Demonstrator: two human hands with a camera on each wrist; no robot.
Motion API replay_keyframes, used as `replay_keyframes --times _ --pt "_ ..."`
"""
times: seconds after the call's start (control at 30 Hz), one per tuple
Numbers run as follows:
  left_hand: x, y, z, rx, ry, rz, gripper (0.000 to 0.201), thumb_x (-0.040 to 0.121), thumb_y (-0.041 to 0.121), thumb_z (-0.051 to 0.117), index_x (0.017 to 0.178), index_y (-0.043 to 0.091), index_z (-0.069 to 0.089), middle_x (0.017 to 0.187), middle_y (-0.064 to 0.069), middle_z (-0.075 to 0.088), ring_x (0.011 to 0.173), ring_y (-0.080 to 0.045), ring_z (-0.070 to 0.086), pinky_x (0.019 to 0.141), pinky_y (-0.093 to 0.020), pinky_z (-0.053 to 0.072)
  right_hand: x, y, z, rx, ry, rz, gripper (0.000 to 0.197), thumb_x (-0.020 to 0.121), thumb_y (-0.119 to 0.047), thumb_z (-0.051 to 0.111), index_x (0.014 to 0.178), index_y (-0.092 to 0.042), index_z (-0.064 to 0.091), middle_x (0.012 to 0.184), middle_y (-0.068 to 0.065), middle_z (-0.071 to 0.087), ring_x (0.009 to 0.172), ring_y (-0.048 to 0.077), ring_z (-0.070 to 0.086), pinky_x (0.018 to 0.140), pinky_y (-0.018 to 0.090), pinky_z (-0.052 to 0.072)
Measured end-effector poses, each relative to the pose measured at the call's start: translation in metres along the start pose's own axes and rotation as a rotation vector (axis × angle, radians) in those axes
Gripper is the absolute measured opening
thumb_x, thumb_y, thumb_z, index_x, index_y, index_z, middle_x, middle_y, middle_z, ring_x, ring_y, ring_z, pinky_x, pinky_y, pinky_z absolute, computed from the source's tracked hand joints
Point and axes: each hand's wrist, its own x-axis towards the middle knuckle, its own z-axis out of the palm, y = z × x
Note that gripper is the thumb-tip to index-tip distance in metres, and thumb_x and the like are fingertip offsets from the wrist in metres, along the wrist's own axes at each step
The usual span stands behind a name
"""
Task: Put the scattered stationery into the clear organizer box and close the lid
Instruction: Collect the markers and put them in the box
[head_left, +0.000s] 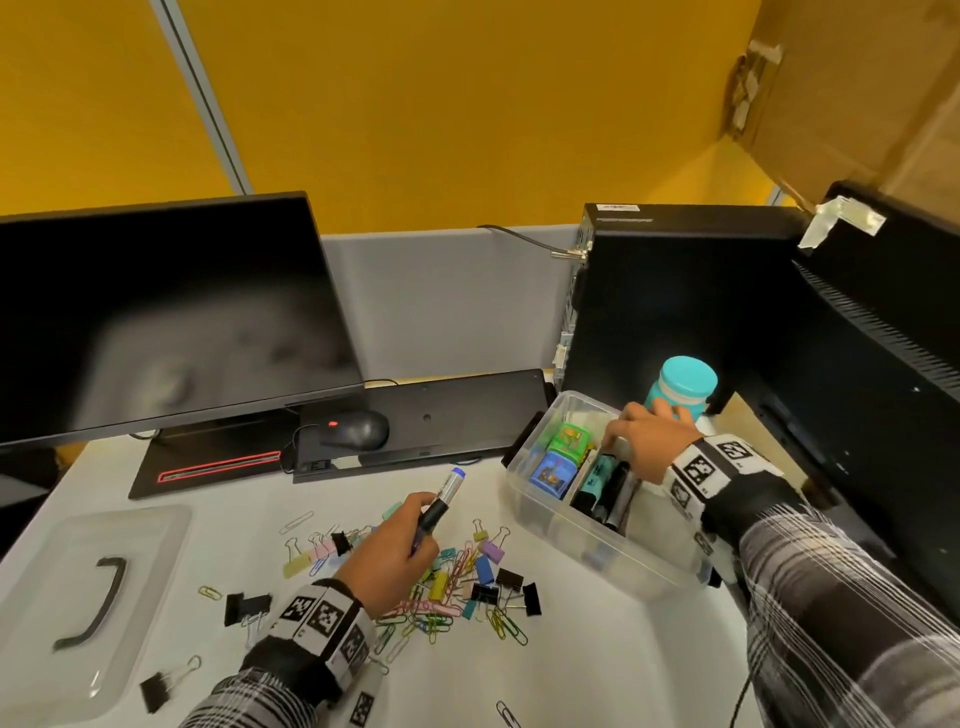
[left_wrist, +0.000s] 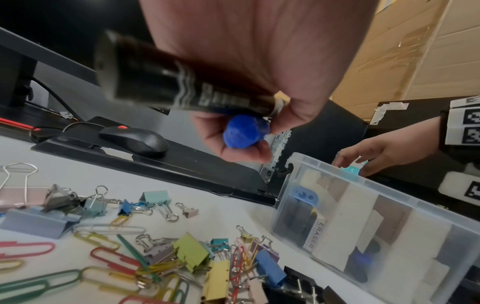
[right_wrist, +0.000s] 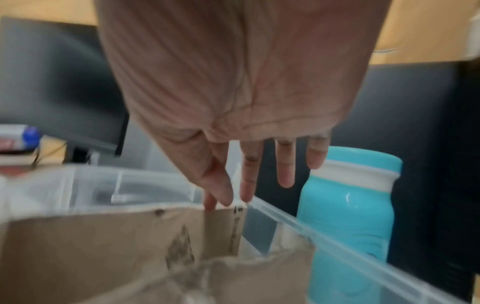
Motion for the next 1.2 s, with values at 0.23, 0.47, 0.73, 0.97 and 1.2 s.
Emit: replay_keyframes --times 0.23,0.47,0.73,0.97,1.2 --pt "0.004 0.044 0.000 0.053 -0.111 0.125 0.022 0.098 0.031 0.042 0.118 0.024 0.049 0.086 0.007 0.059 0.071 -0.004 0.058 0.066 -0.021 0.052 -0.056 0.015 0.024 0.494 -0.117 0.123 0.052 0.095 -0.034 0.047 0.142 -0.033 0.026 0.157 0.002 0.010 0.144 0.029 0.010 0.116 0.045 0.015" --pt "0.056 0.136 0.028 0.296 -0.163 0.190 0.031 0.098 0.035 0.037 0.116 0.013 0.050 0.104 -0.011 0.062 0.071 -0.023 0.066 0.070 -0.036 0.058 -0.055 0.015 0.078 0.471 0.178 0.414 0.059 0.096 -0.045 0.033 0.148 -0.021 0.017 0.159 0.006 0.003 0.146 0.031 -0.001 0.119 0.048 0.006" --pt "0.107 0.187 0.063 0.470 -0.157 0.088 0.041 0.098 0.041 0.035 0.114 0.011 0.057 0.115 -0.012 0.061 0.107 -0.031 0.058 0.097 -0.047 0.042 -0.059 0.002 0.102 0.511 0.155 0.452 0.068 0.093 -0.060 0.019 0.150 -0.024 0.006 0.159 0.002 -0.007 0.144 0.031 -0.017 0.116 0.050 -0.003" --pt "0.115 0.167 0.062 0.175 -0.063 0.057 0.037 0.094 0.039 0.035 0.115 0.013 0.050 0.111 -0.012 0.058 0.101 -0.033 0.058 0.091 -0.043 0.047 -0.061 0.000 0.107 0.485 0.229 0.437 0.070 0.091 -0.062 0.015 0.149 -0.022 0.012 0.160 0.003 0.002 0.144 0.033 -0.014 0.118 0.048 -0.001" --pt "0.113 0.183 0.080 0.311 -0.179 0.138 0.061 0.093 0.009 0.046 0.147 0.011 0.018 0.144 -0.018 0.030 0.130 -0.038 0.038 0.105 -0.047 0.035 -0.063 -0.002 0.104 0.501 0.290 0.441 0.068 0.092 -0.059 0.022 0.147 -0.020 0.023 0.158 0.004 0.013 0.145 0.033 -0.009 0.117 0.048 0.002"
